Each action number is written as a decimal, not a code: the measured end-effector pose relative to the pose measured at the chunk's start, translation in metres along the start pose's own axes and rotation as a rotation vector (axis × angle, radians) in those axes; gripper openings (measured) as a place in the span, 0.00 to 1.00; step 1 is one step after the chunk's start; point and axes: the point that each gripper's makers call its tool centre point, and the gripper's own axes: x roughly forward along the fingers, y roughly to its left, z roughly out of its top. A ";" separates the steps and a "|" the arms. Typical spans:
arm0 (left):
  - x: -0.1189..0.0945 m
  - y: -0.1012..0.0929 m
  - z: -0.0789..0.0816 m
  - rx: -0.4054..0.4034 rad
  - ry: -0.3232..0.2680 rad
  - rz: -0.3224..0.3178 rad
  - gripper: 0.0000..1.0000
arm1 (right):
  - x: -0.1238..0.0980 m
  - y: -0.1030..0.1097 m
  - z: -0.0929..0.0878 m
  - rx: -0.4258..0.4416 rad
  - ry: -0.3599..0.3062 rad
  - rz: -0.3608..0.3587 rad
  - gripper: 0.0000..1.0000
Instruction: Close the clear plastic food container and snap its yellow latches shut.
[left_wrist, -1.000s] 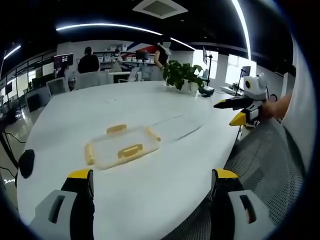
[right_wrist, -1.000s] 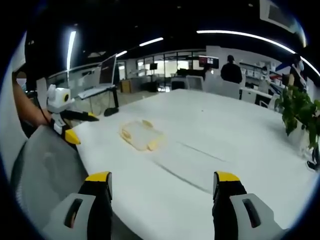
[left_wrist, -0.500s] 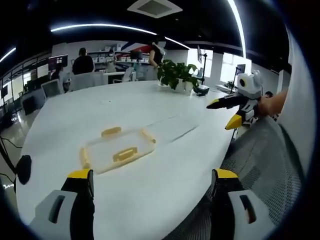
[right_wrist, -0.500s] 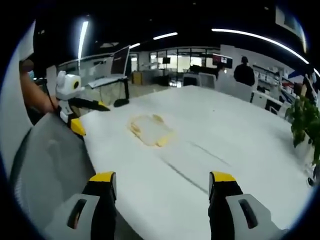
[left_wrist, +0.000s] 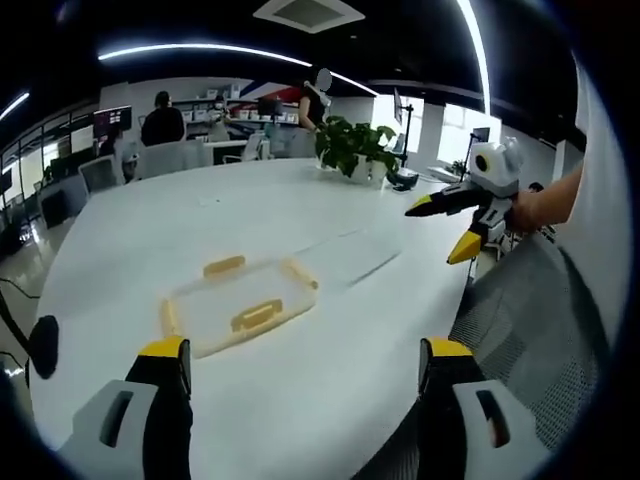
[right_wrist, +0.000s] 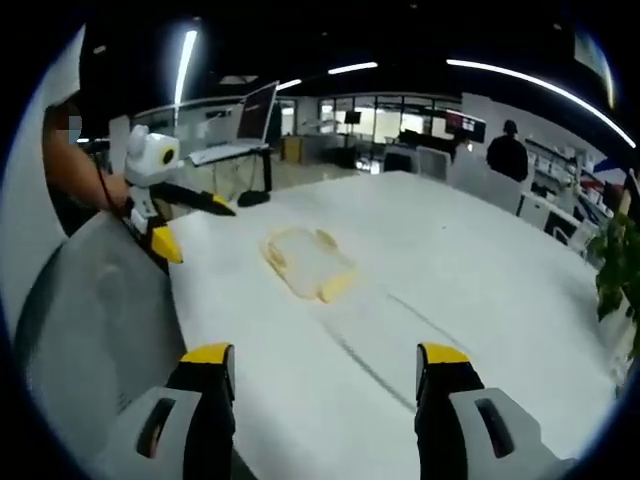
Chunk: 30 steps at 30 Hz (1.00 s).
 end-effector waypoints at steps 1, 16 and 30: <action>0.001 0.000 0.000 -0.005 0.001 -0.006 0.95 | 0.003 -0.001 0.000 0.000 0.002 0.001 0.74; 0.017 0.005 -0.005 -0.014 0.015 -0.018 0.93 | 0.025 0.000 0.004 -0.021 -0.002 0.024 0.72; 0.022 0.019 -0.005 -0.012 -0.010 0.008 0.93 | 0.033 -0.010 0.012 -0.025 -0.032 0.013 0.72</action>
